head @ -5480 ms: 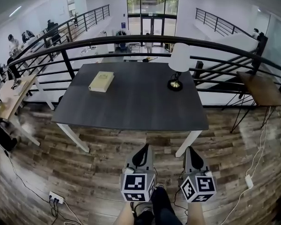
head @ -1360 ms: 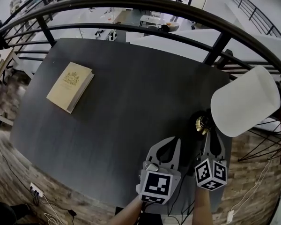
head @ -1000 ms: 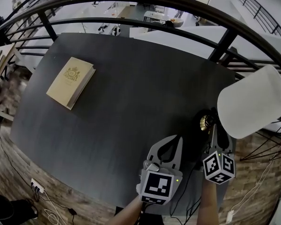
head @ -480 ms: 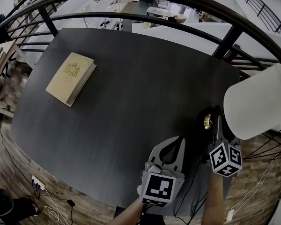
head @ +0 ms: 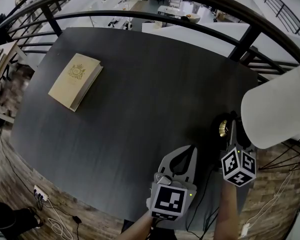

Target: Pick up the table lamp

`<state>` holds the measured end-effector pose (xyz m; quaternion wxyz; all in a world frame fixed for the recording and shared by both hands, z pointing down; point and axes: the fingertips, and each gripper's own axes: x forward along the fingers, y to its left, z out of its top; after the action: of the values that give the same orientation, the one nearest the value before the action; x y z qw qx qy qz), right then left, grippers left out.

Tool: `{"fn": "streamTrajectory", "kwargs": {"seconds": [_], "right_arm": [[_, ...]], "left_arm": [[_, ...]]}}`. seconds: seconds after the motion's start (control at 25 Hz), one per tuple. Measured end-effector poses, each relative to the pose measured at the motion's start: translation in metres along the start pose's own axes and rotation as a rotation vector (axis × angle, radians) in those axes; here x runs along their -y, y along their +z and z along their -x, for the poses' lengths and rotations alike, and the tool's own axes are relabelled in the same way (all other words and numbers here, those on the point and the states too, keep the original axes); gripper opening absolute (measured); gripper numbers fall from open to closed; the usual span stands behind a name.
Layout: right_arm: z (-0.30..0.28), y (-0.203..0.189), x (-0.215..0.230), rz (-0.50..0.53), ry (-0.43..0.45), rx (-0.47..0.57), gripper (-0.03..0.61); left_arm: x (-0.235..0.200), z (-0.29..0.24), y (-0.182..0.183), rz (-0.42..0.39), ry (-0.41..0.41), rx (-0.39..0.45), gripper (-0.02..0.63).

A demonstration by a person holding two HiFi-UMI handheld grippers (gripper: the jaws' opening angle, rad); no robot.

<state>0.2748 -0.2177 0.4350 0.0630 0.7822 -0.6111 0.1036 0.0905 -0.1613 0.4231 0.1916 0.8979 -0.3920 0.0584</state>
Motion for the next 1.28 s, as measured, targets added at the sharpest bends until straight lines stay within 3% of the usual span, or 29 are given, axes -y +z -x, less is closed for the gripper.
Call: {"fn": "streamTrajectory", "kwargs": {"seconds": [0.24,0.52,0.76,0.96,1.28], "right_arm": [[-0.003,-0.002,-0.003,0.049,0.003,0.016,0.169],[-0.003,-0.003,-0.006,0.065,0.001,0.032,0.165],[0.000,0.002,0.004,-0.017,-0.050,0.041,0.218],[-0.009,0.003,0.005,-0.042,-0.023,0.020,0.222],[-0.014,0.002,-0.006,0.069,0.036,0.034,0.156]], "left_arm": [[-0.004,-0.001,-0.005,-0.047,0.005,0.018,0.018],[-0.003,-0.002,-0.011,-0.038,-0.002,0.010,0.018],[-0.005,0.000,-0.011,-0.052,0.010,0.004,0.018],[-0.010,0.000,-0.014,-0.052,0.013,0.003,0.018],[-0.010,-0.001,-0.018,-0.026,0.013,-0.004,0.018]]}}
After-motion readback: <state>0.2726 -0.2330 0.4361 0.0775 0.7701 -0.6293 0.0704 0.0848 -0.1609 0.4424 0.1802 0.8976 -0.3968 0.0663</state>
